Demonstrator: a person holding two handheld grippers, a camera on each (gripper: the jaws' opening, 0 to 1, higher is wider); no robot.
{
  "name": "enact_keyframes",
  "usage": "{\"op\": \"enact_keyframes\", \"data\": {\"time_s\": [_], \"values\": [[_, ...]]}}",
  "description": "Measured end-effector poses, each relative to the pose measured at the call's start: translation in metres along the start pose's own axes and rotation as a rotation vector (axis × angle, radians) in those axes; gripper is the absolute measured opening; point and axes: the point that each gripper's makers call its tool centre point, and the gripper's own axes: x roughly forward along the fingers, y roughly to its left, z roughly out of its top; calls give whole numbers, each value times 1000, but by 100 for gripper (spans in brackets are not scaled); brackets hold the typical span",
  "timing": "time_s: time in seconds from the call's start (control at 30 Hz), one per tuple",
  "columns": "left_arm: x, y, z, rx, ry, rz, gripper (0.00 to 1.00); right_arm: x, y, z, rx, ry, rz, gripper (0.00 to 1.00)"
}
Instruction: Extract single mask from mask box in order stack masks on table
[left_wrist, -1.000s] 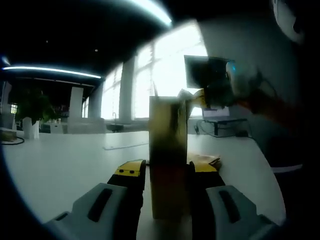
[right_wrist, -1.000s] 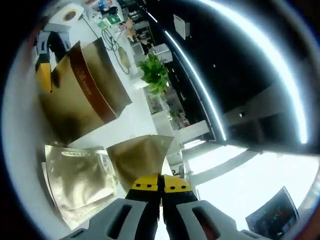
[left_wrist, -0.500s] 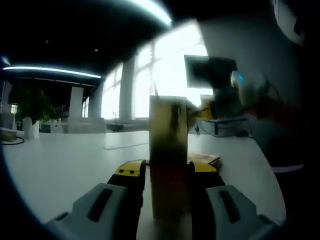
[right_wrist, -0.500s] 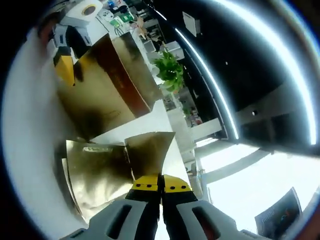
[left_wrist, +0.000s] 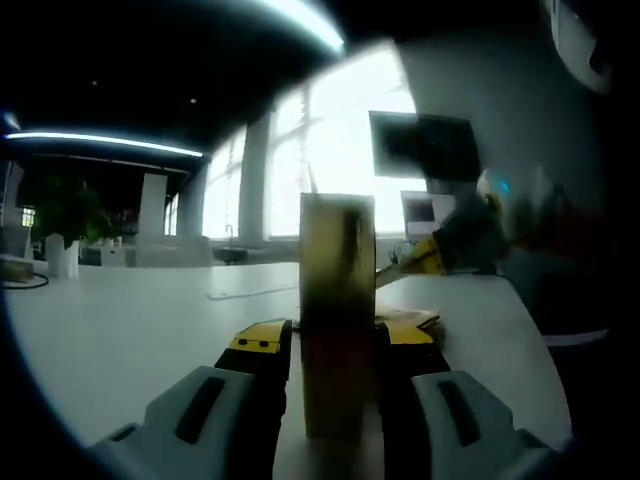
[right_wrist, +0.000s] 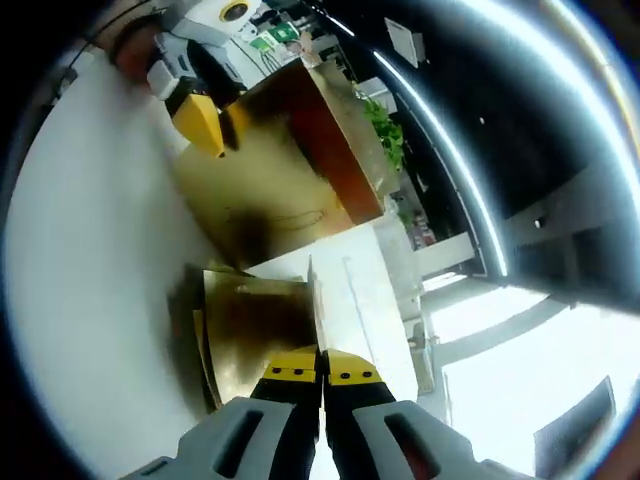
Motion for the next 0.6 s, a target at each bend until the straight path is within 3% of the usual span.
{"op": "enact_keyframes", "data": {"time_s": [0.27,0.6], "values": [[0,1,0,2,1,3,26,-2,23,-6,10,19,83,0],[0,0,-1,4,2,0,26,-3,28,-8,34,21,107,0]]}}
